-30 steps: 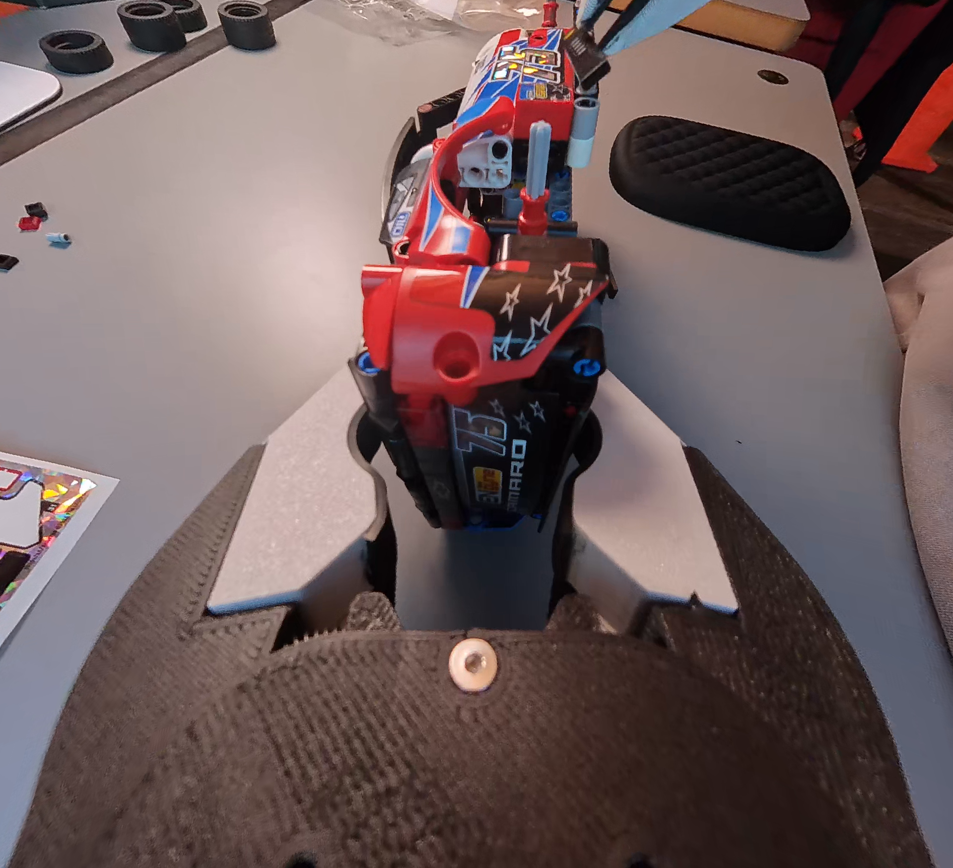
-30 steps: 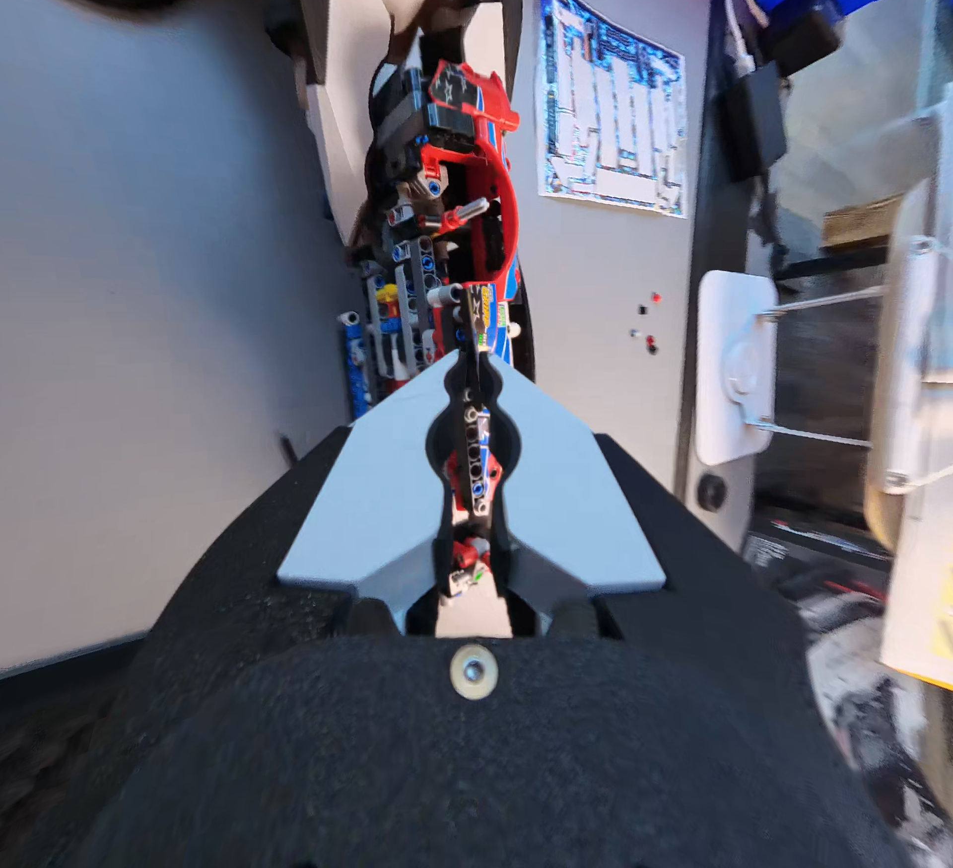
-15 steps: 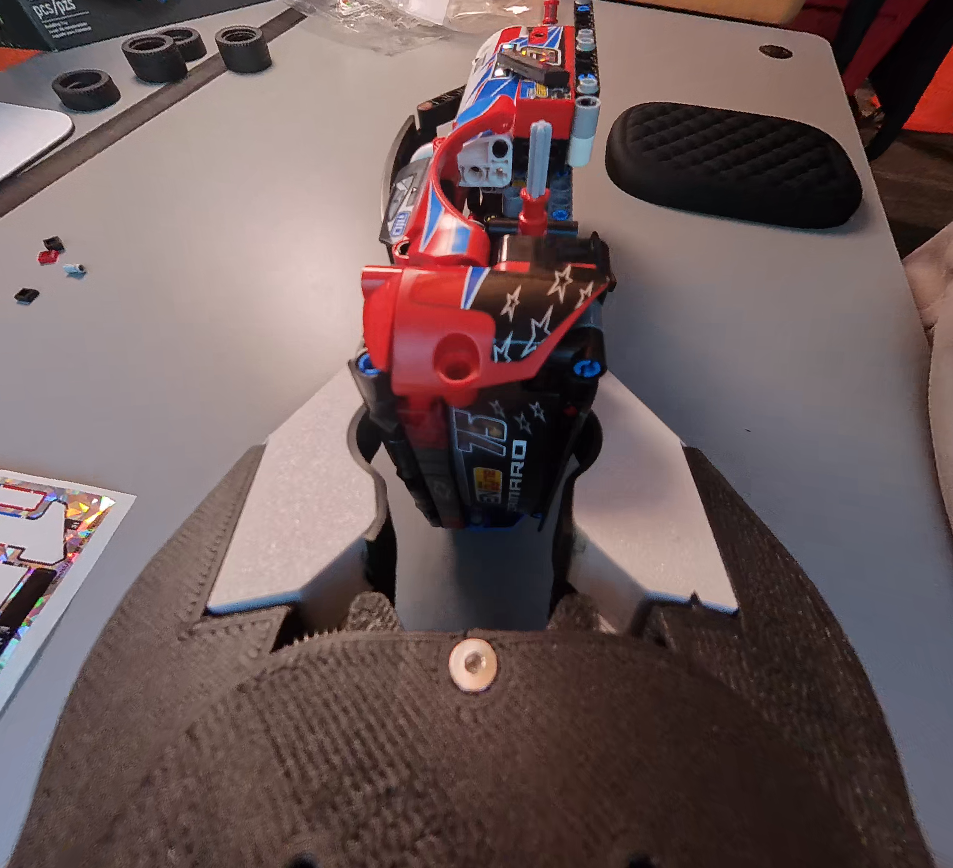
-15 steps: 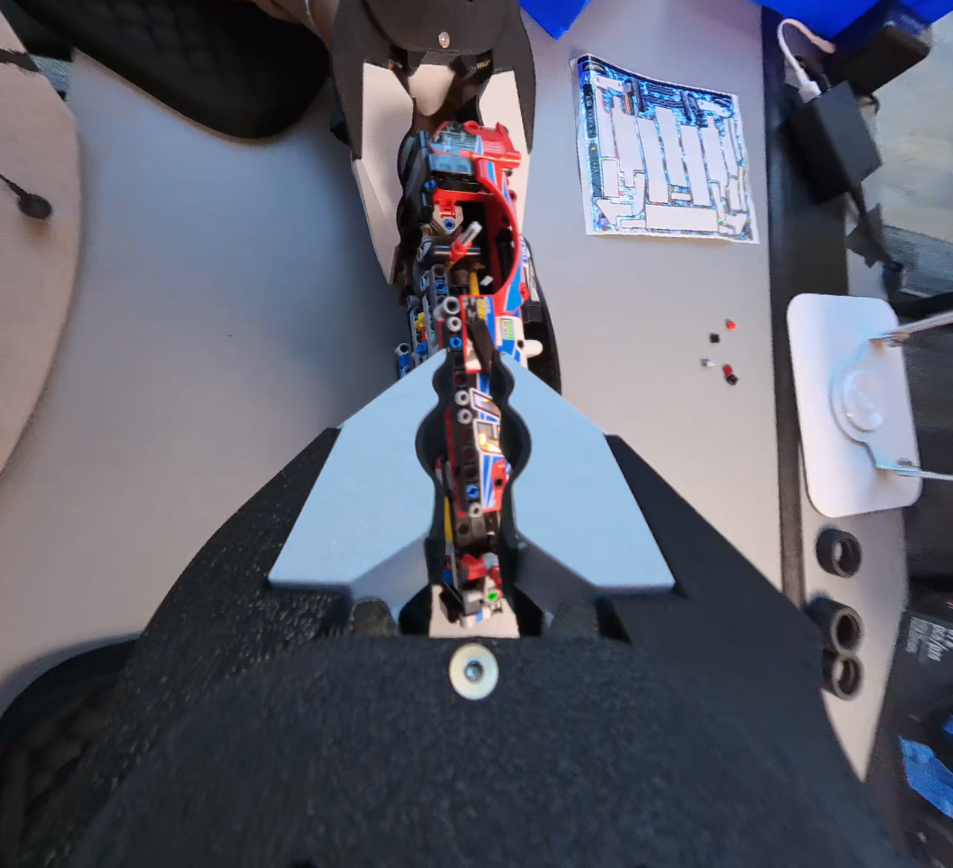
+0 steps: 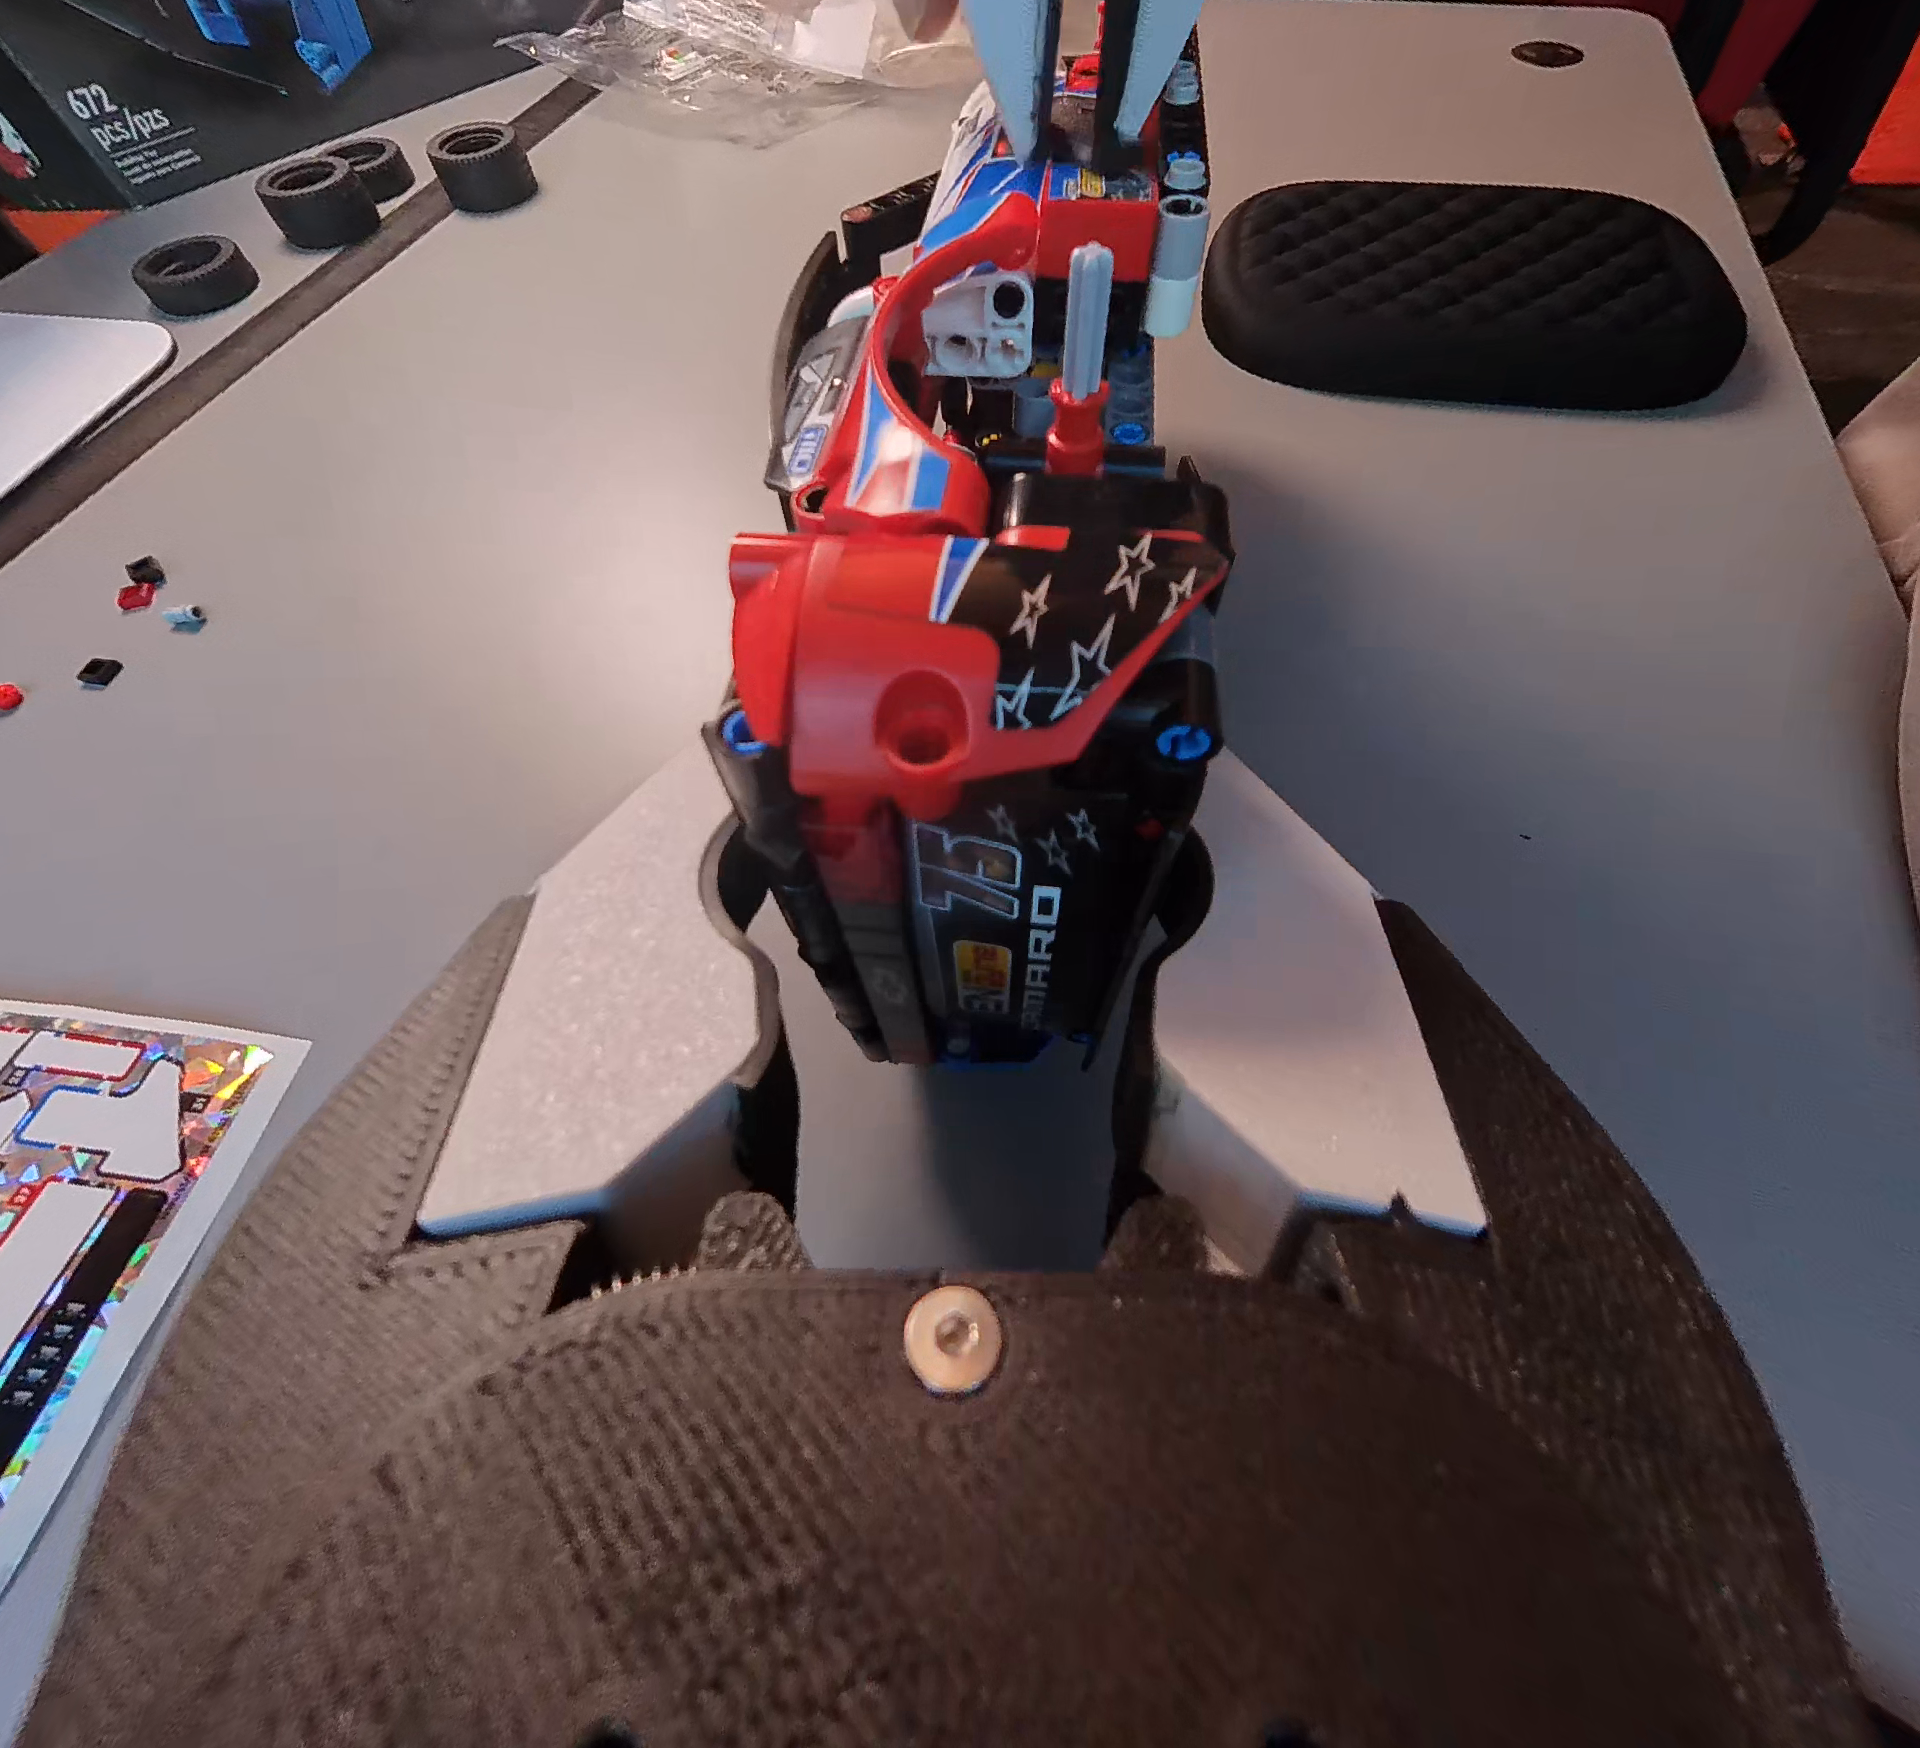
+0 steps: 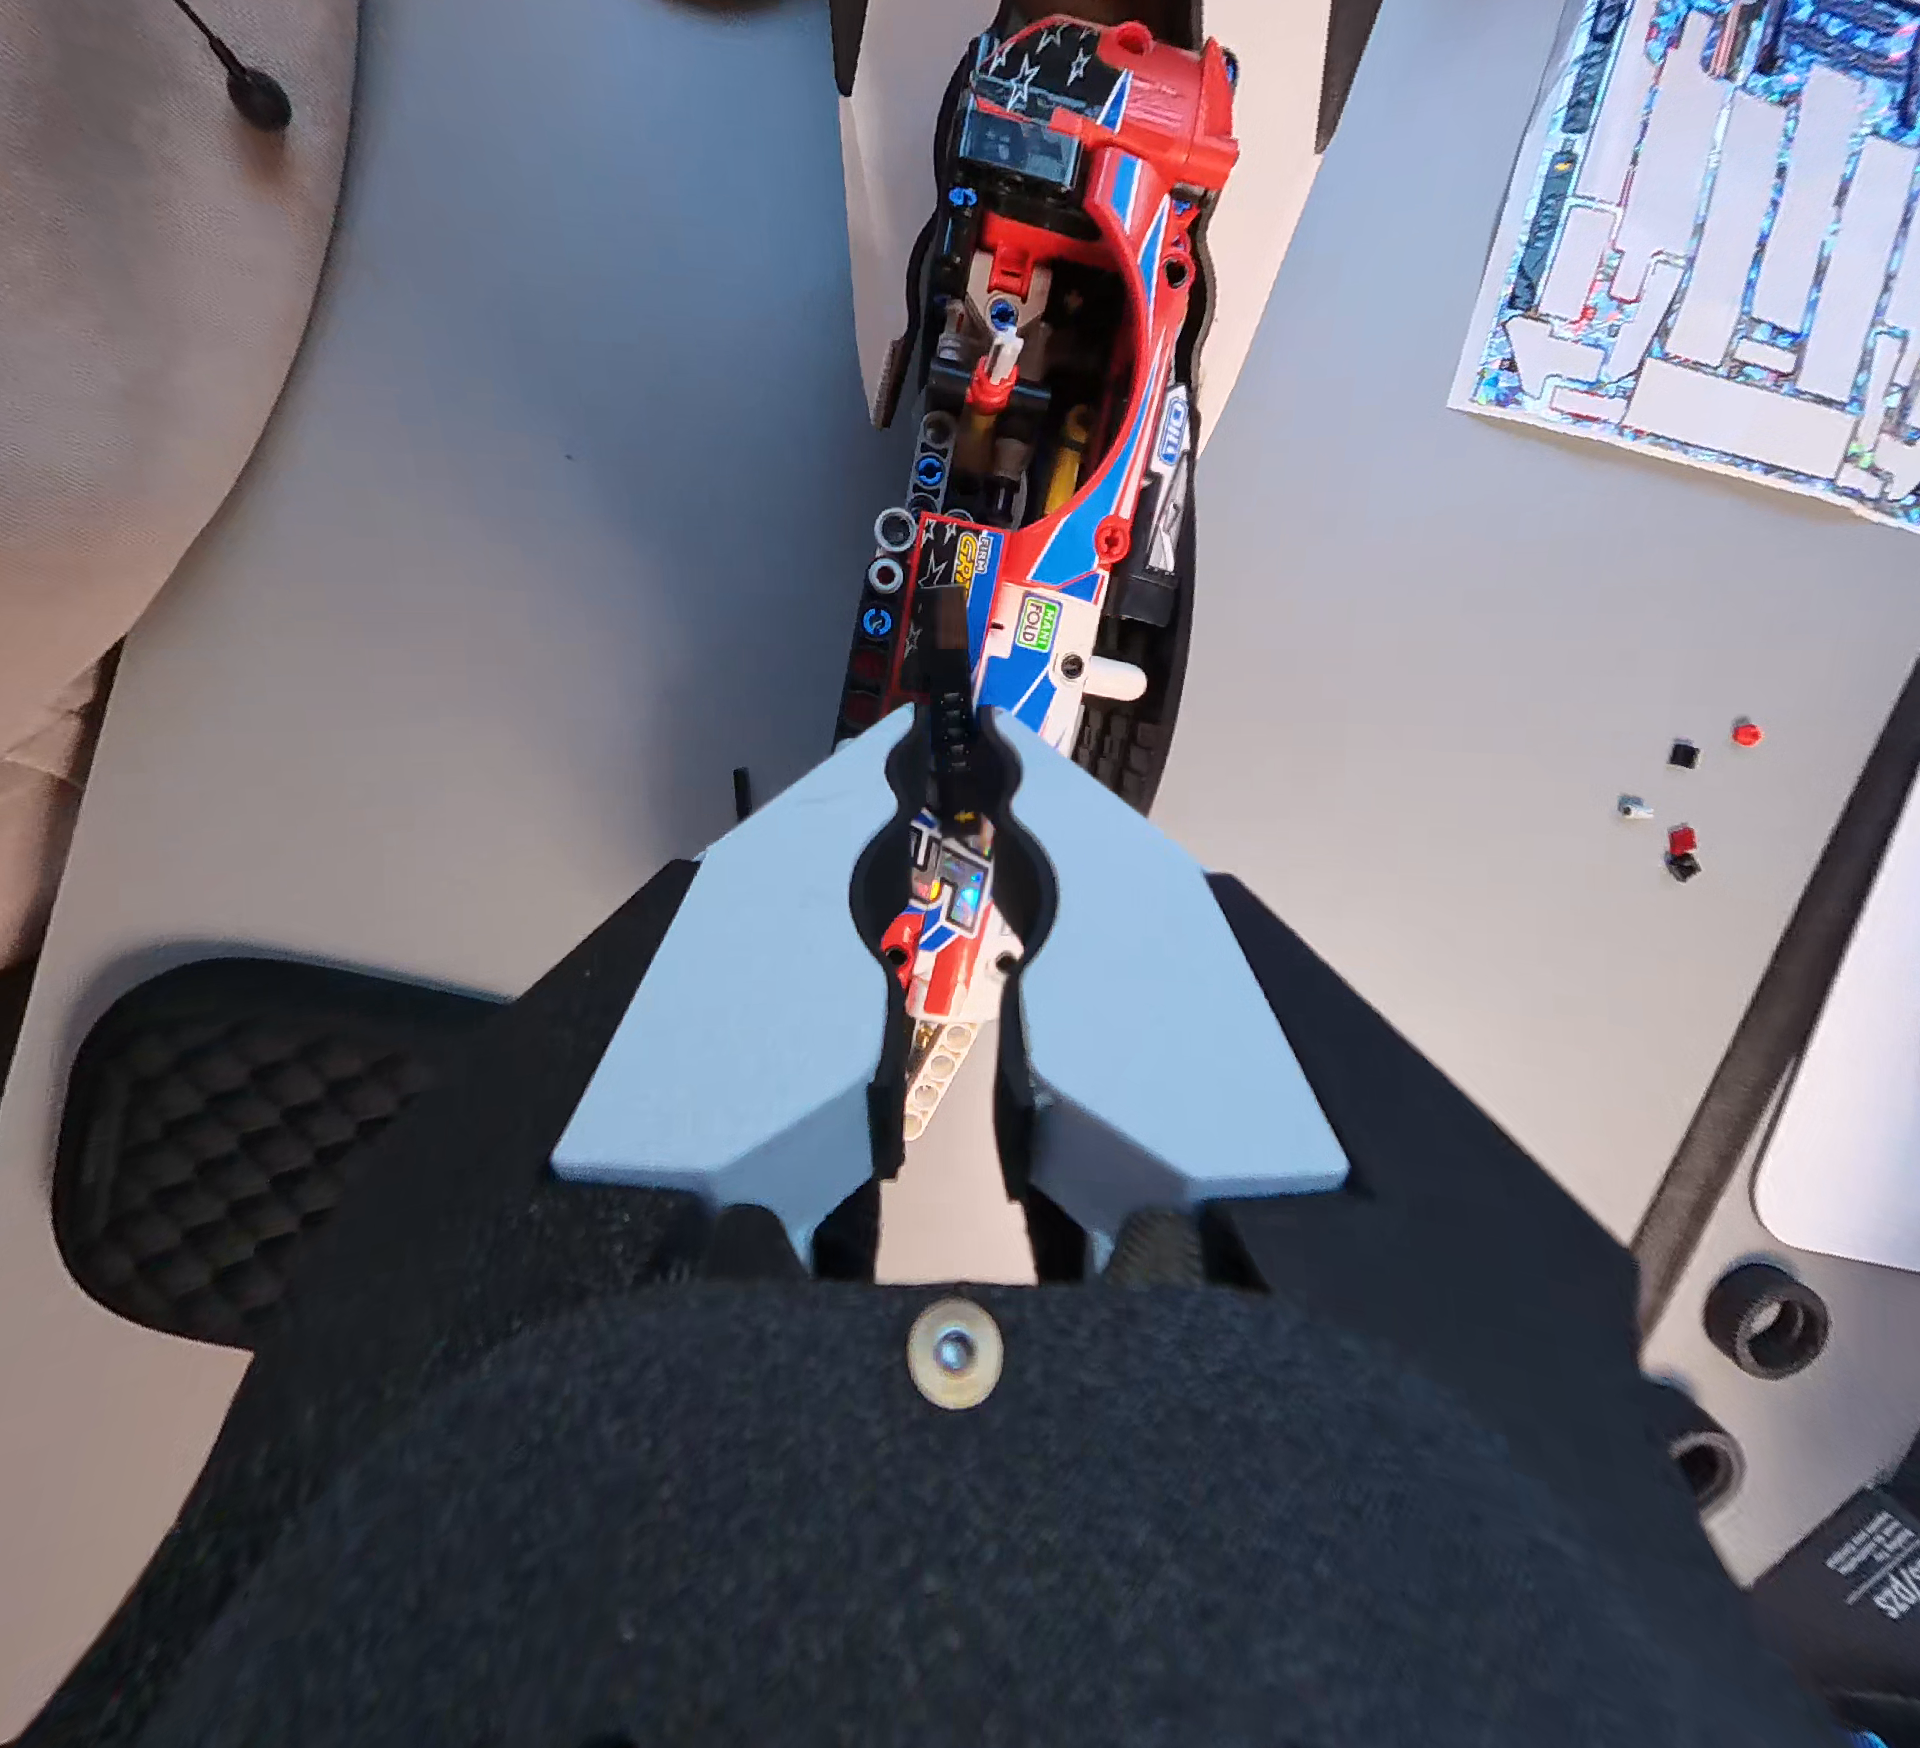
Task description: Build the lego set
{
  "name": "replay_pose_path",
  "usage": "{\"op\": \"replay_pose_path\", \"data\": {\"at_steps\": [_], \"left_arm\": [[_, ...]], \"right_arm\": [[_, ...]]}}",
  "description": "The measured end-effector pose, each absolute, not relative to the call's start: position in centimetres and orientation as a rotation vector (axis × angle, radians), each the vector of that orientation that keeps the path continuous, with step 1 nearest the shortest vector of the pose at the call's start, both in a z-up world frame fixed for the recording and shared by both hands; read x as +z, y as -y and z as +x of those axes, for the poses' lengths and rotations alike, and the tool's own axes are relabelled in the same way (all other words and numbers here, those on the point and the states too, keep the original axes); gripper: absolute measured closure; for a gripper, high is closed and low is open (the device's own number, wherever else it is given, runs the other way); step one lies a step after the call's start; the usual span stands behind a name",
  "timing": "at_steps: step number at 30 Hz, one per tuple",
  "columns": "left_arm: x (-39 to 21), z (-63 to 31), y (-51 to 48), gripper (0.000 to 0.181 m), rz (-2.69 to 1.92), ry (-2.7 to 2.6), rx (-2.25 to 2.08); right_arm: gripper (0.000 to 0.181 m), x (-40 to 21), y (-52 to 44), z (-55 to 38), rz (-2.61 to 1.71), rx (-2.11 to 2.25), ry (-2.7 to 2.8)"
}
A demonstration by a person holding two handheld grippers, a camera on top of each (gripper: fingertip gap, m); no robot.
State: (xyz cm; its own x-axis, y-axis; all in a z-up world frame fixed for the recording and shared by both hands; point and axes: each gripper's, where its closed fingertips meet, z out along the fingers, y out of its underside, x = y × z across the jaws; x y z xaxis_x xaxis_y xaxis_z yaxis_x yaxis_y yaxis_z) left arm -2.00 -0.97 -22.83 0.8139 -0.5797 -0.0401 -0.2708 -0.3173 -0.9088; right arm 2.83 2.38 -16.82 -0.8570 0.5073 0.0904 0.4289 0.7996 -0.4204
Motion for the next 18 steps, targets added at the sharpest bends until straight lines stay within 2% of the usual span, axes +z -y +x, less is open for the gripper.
{"op": "replay_pose_path", "data": {"at_steps": [8,18], "left_arm": [[-22.9,-2.1,0.9,0.108,-1.932,-0.604,-0.372],[-22.9,-2.1,1.0,0.108,-1.938,-0.609,-0.357]], "right_arm": [[0.177,-14.6,-0.9,2.9,-0.973,0.664,2.713],[0.176,-16.1,-1.0,3.0,-1.049,0.522,2.724]]}}
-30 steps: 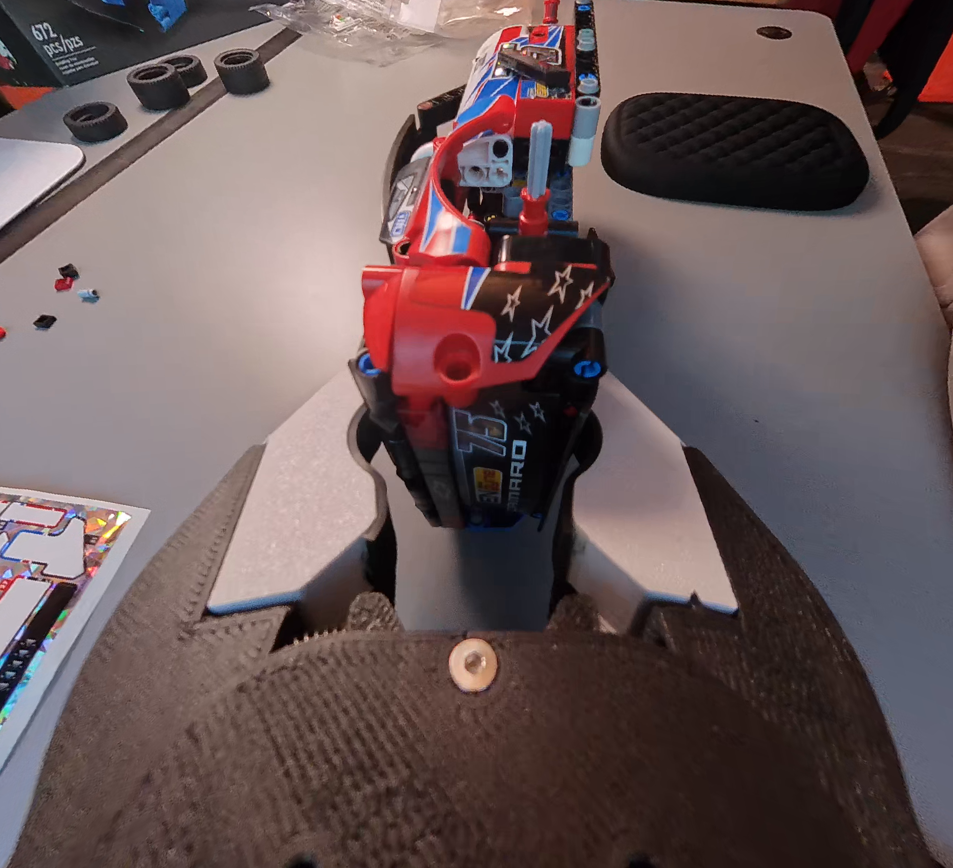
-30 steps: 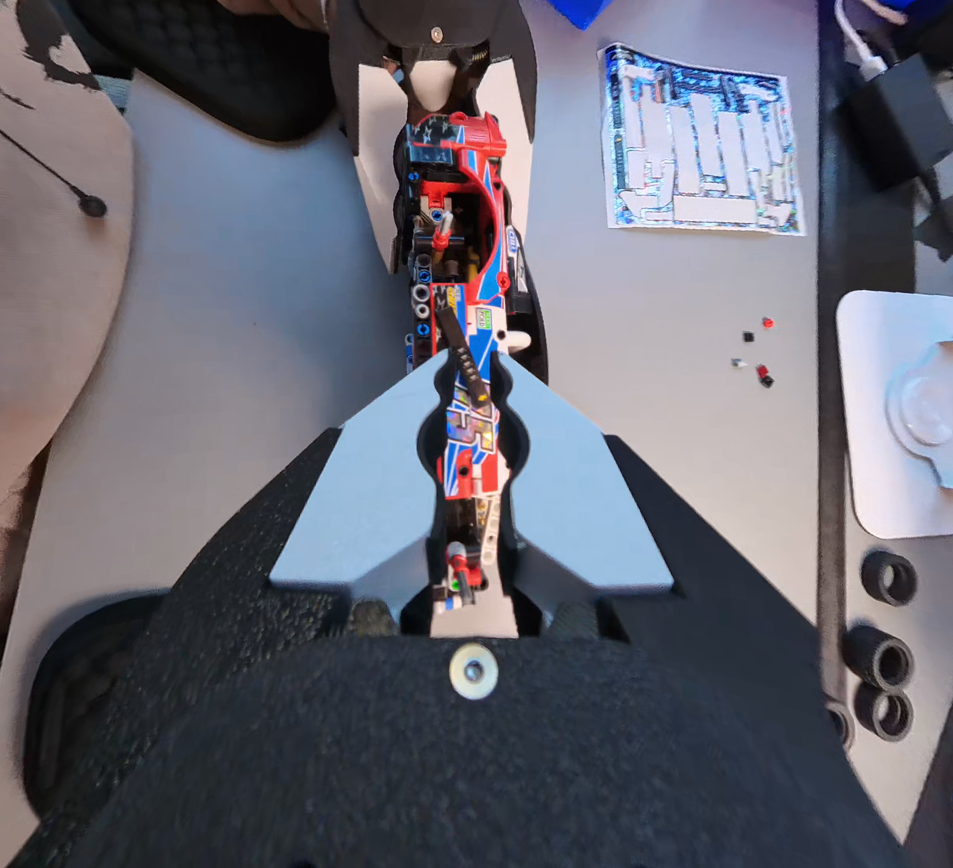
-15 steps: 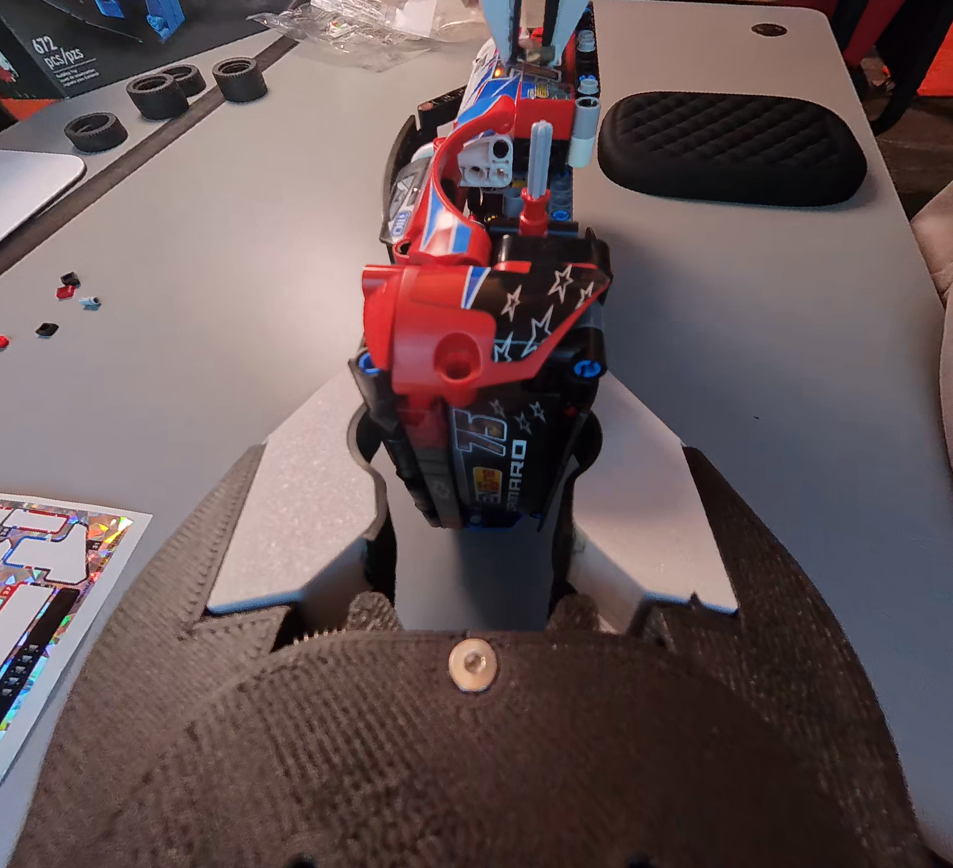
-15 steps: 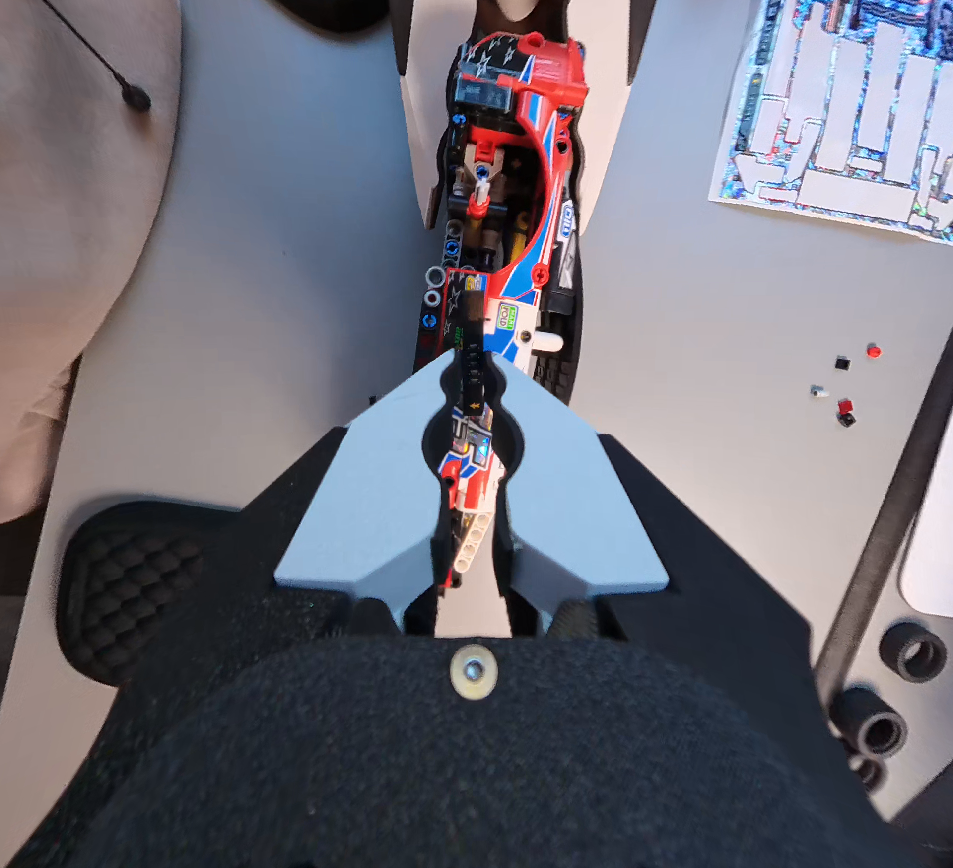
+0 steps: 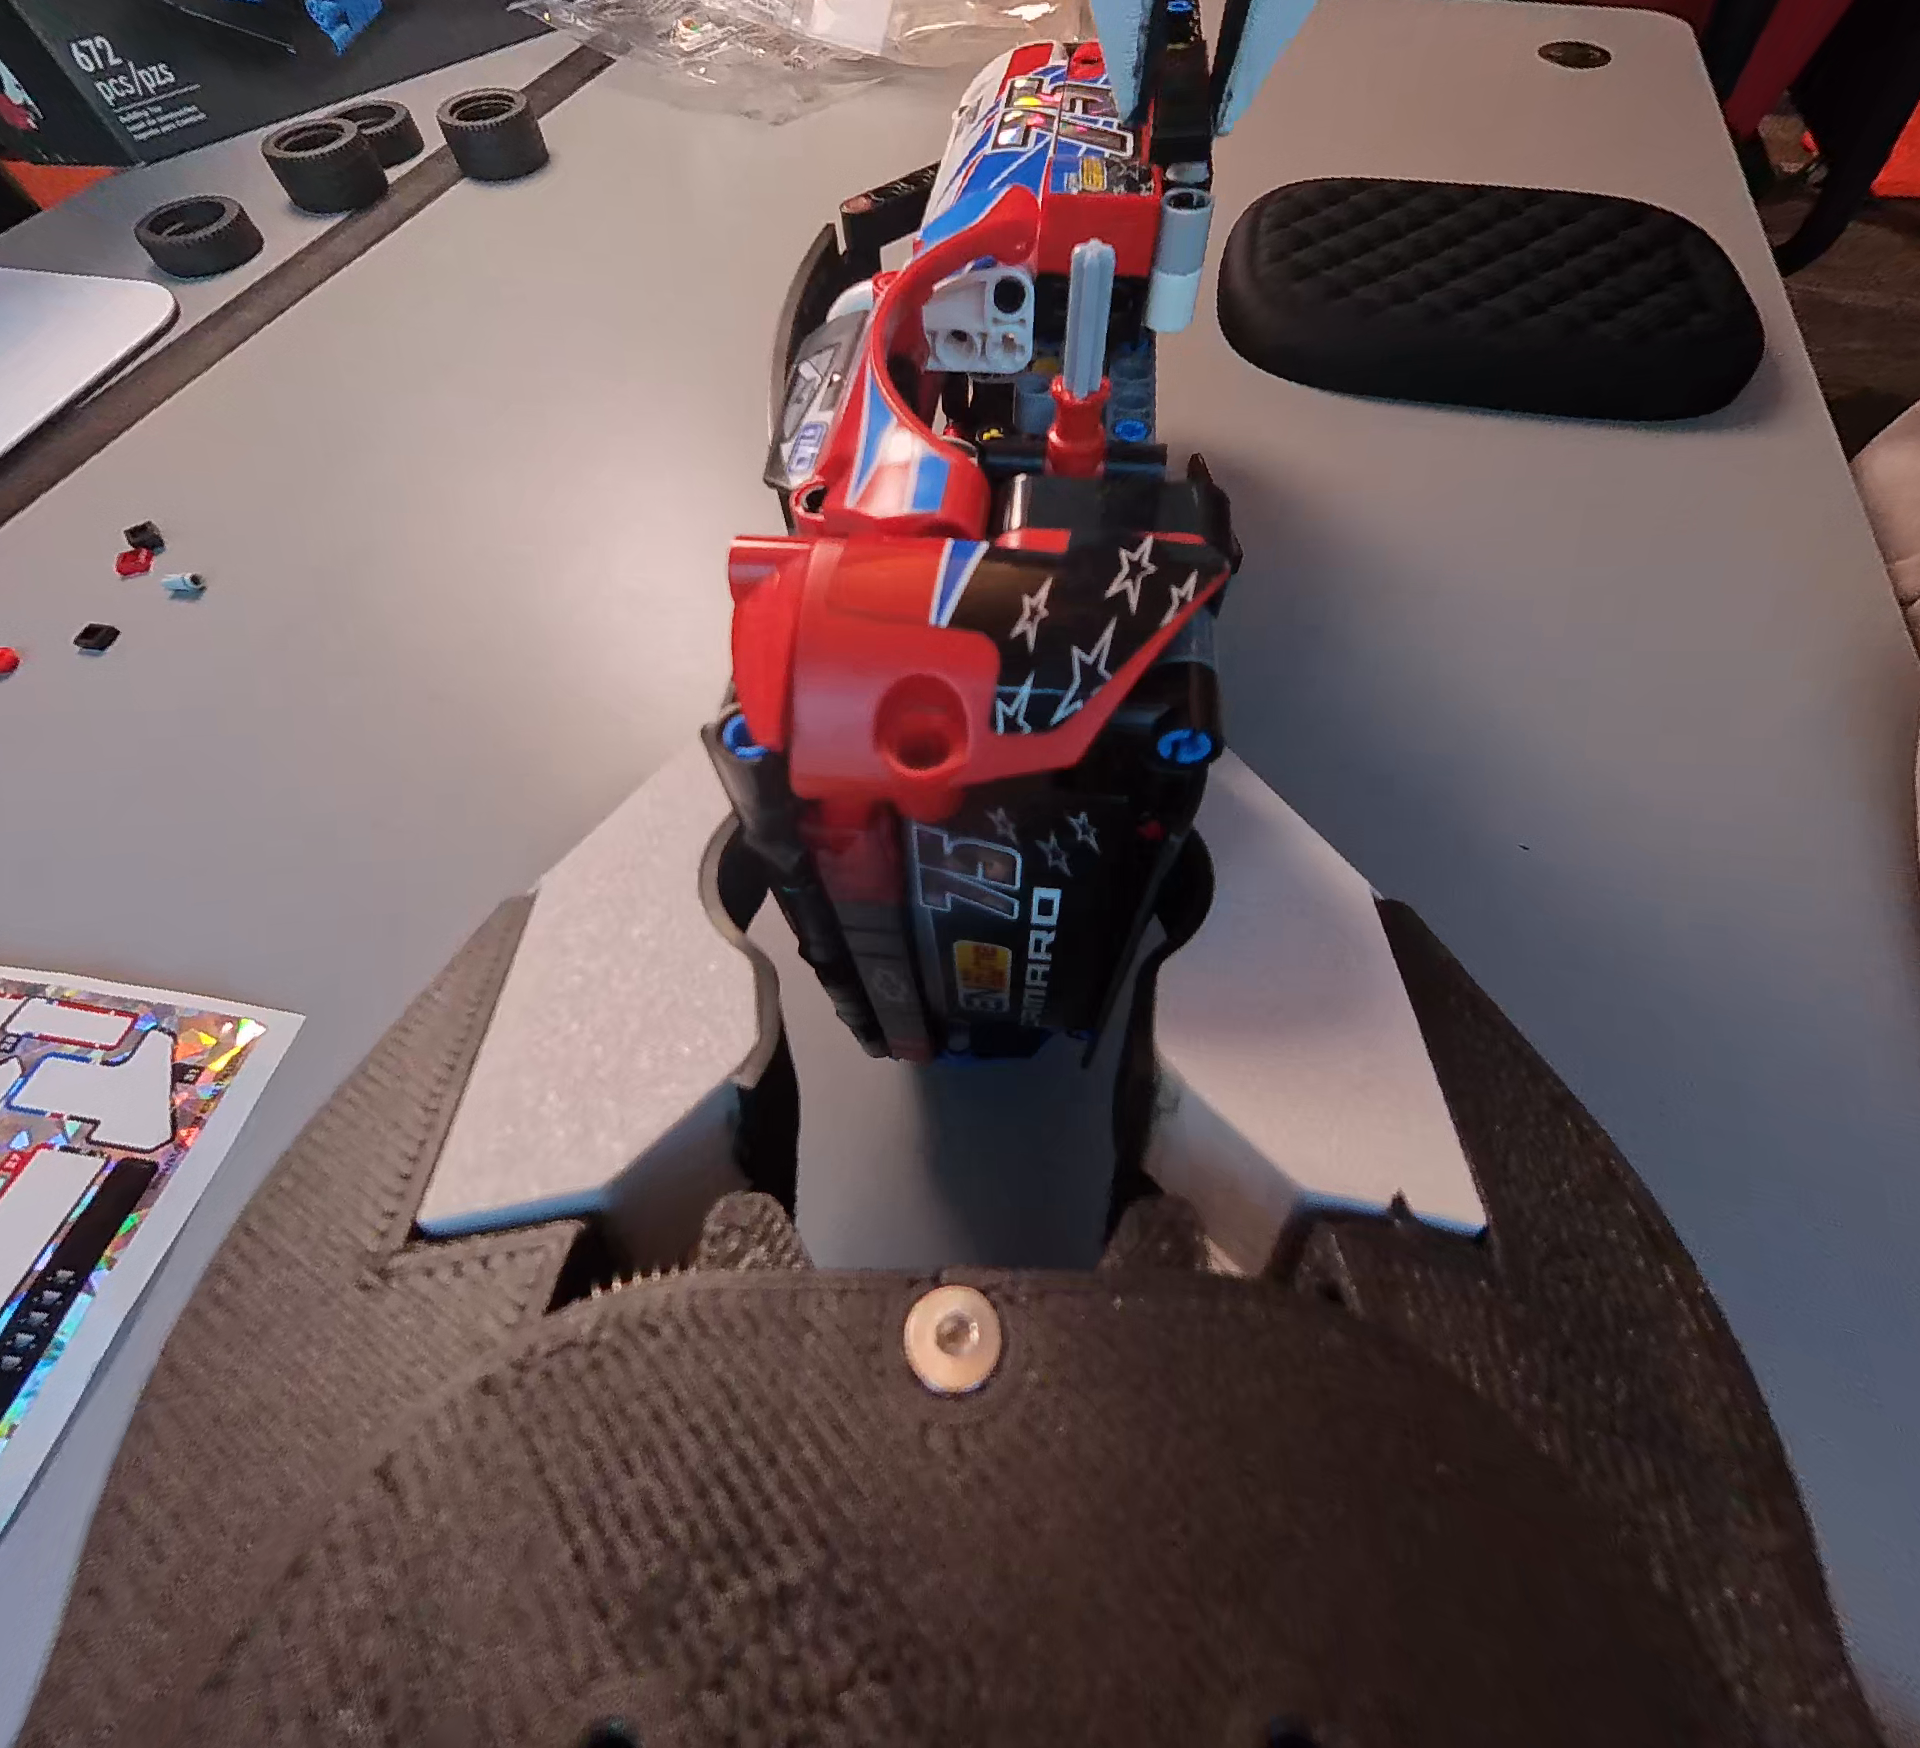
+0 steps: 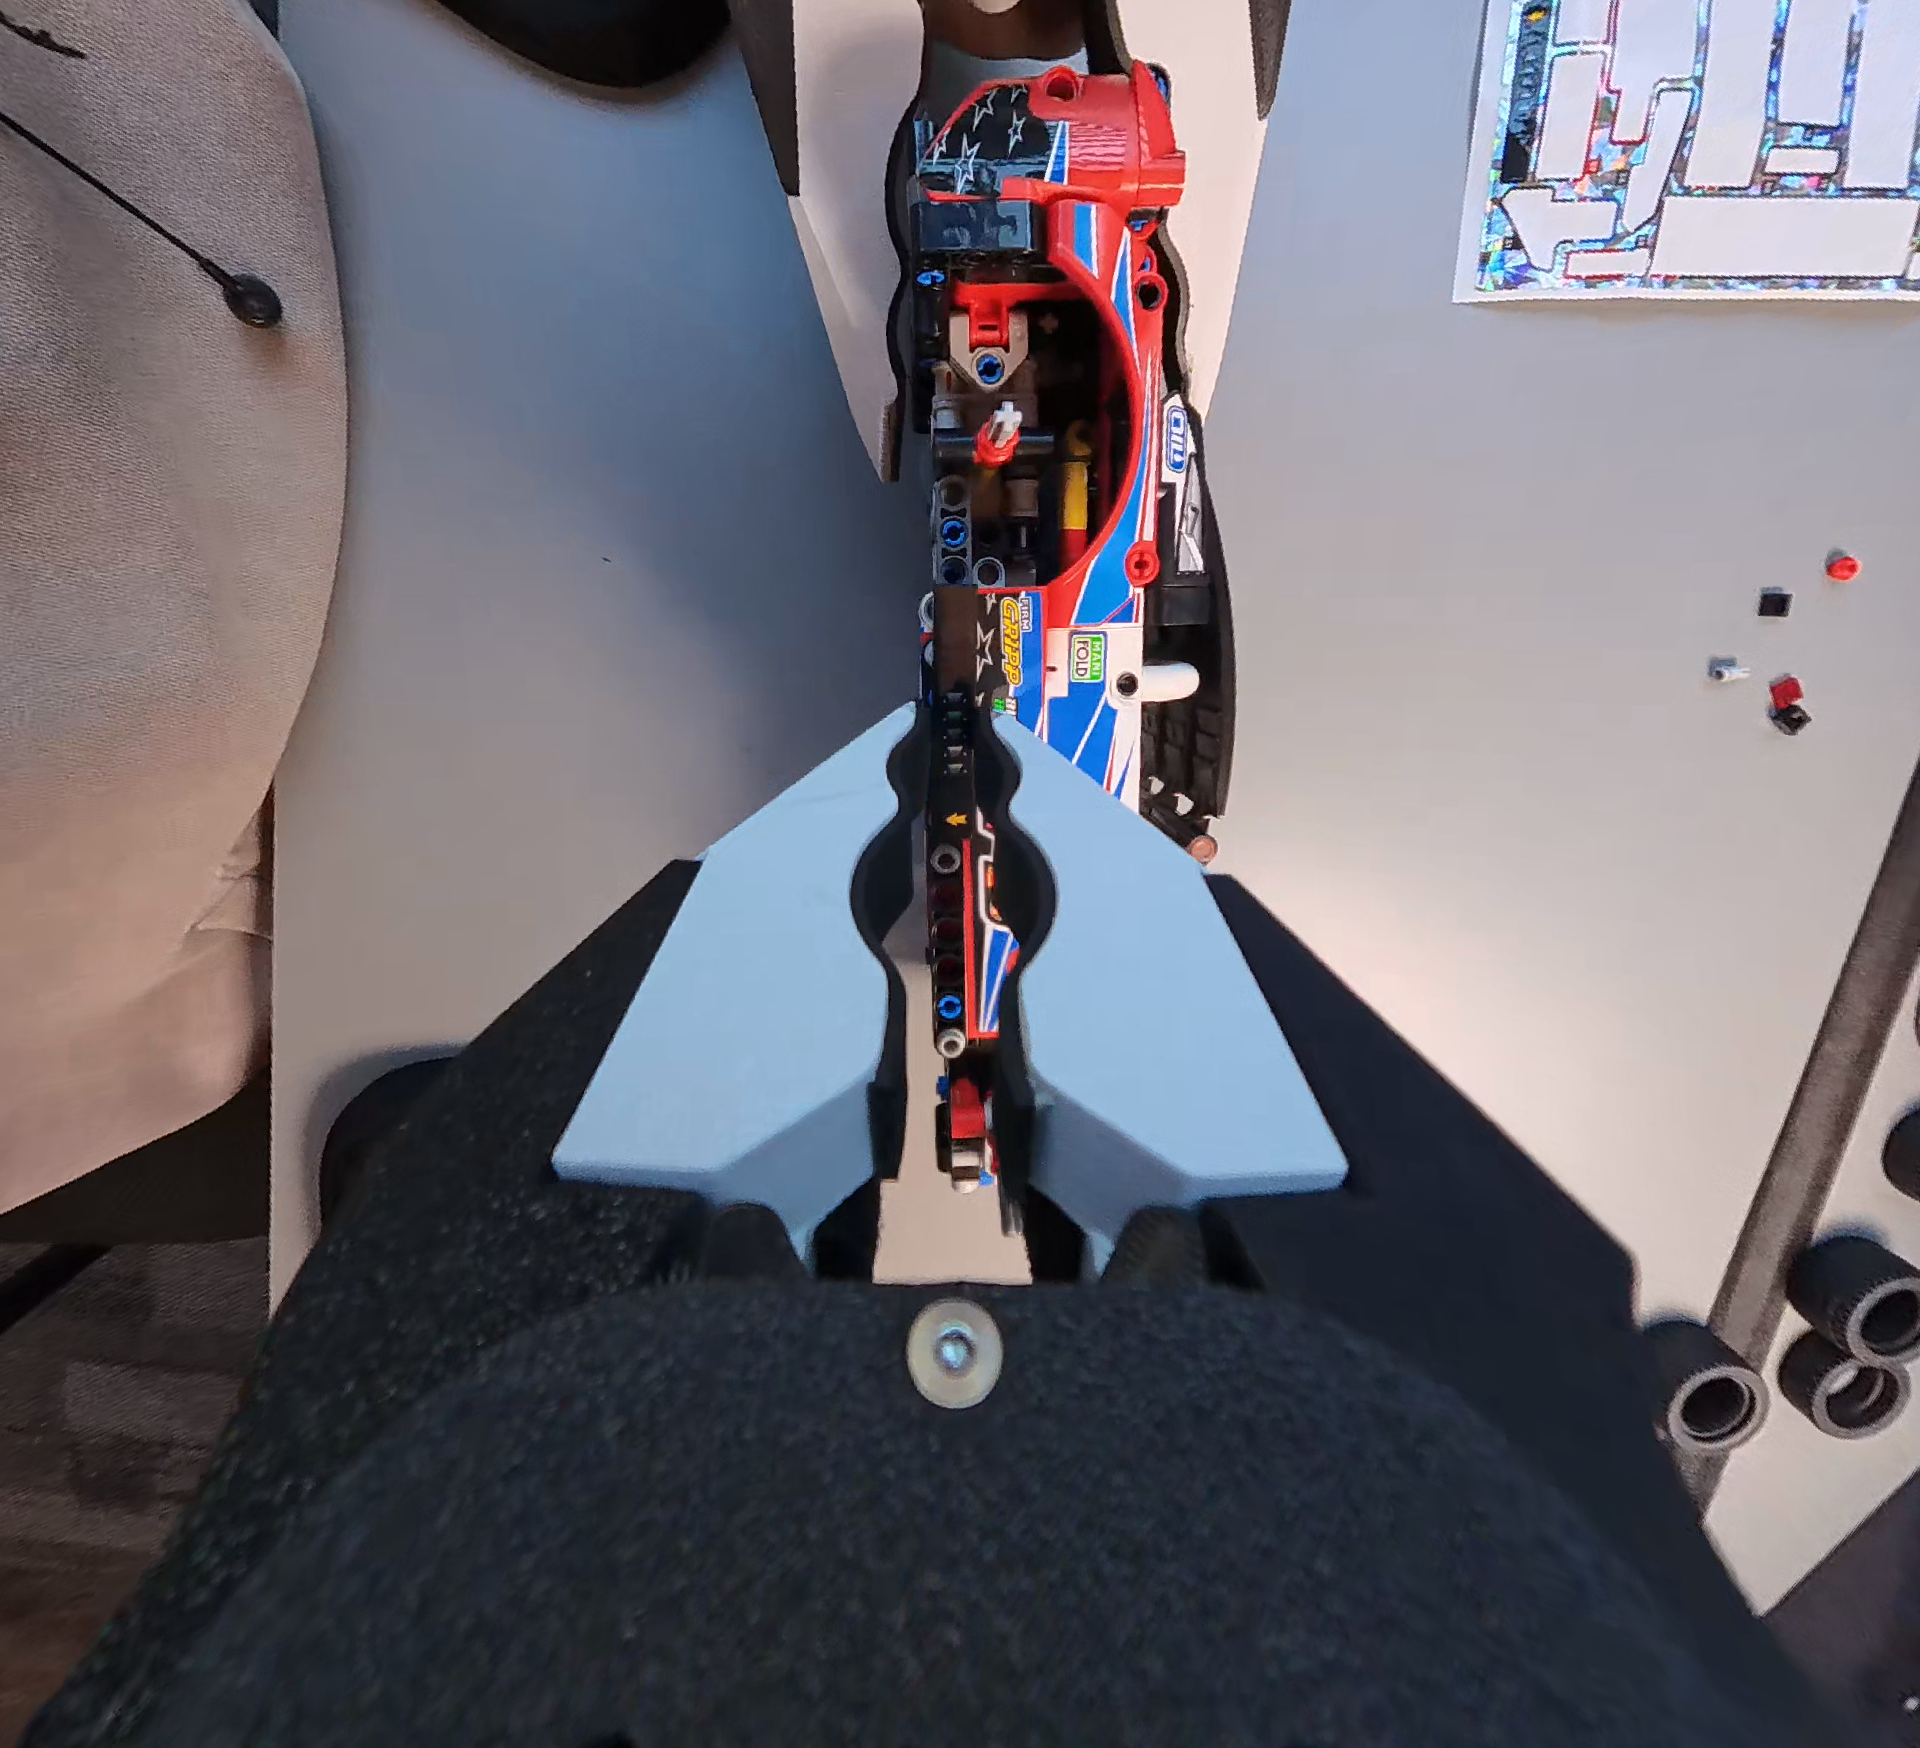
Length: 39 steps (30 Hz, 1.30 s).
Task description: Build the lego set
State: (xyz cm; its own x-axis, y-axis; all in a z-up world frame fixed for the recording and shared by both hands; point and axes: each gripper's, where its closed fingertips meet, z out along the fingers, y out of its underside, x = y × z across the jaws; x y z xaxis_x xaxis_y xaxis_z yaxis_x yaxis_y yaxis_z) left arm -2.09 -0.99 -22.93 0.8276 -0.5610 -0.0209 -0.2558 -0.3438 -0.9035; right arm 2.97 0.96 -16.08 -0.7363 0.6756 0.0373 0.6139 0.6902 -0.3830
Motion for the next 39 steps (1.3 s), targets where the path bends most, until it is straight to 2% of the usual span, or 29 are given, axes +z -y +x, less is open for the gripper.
{"op": "replay_pose_path", "data": {"at_steps": [21,24,29,39], "left_arm": [[-22.9,-2.1,1.0,0.108,-1.94,-0.598,-0.371],[-22.9,-2.2,1.0,0.108,-1.942,-0.594,-0.374],[-23.0,-2.3,0.9,0.108,-1.952,-0.575,-0.392],[-23.0,-2.4,0.9,0.108,-1.955,-0.558,-0.411]], "right_arm": [[0.172,-15.2,-1.2,2.6,-0.981,0.562,2.644],[0.171,-14.9,-1.1,2.6,-0.894,0.547,2.598],[0.155,-15.4,-1.5,2.4,-0.554,0.313,2.393],[0.154,-16.2,-1.7,1.8,-0.43,0.223,2.03]]}}
